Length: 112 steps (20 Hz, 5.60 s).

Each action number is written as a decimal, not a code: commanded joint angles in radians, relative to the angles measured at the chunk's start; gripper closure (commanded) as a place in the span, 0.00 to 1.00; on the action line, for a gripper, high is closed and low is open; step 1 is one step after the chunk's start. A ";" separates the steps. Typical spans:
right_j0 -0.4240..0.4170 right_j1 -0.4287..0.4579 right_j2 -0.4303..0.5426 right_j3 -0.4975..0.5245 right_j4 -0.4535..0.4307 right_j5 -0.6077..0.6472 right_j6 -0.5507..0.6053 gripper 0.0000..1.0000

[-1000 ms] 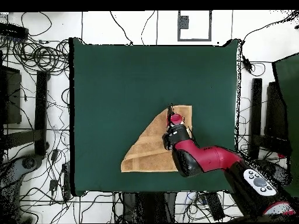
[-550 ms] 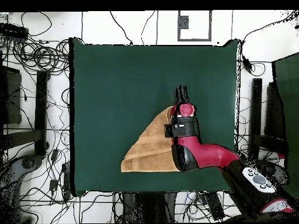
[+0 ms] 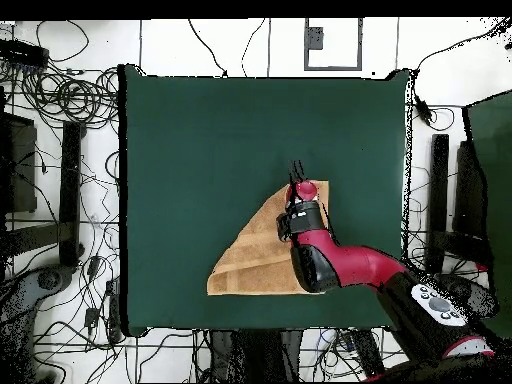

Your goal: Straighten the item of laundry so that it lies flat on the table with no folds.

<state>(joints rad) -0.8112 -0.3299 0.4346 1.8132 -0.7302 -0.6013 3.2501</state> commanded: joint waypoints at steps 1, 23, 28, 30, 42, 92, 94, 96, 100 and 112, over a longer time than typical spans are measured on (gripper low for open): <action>-0.021 0.064 0.084 -0.022 -0.040 0.561 -0.148 0.00; 0.337 -0.070 -0.280 -0.104 -0.063 0.861 -0.115 0.00; 0.482 -0.059 -0.445 -0.160 -0.074 0.774 -0.045 0.00; 0.526 -0.026 -0.500 -0.180 -0.069 0.713 -0.022 0.00; 0.268 -0.231 -0.253 0.048 0.178 1.118 -0.246 0.00; 0.203 -0.100 -0.128 0.124 0.182 0.801 -0.101 0.00; 0.203 -0.087 -0.134 0.115 0.180 0.820 -0.111 0.00; 0.203 -0.089 -0.138 0.120 0.187 0.858 -0.120 0.00; 0.223 -0.092 -0.160 0.119 0.194 0.898 -0.117 0.00; 0.321 -0.072 -0.255 0.066 0.178 0.968 -0.117 1.00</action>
<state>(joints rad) -0.5358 -0.5029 0.1851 1.9310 -0.5546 0.1911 3.2501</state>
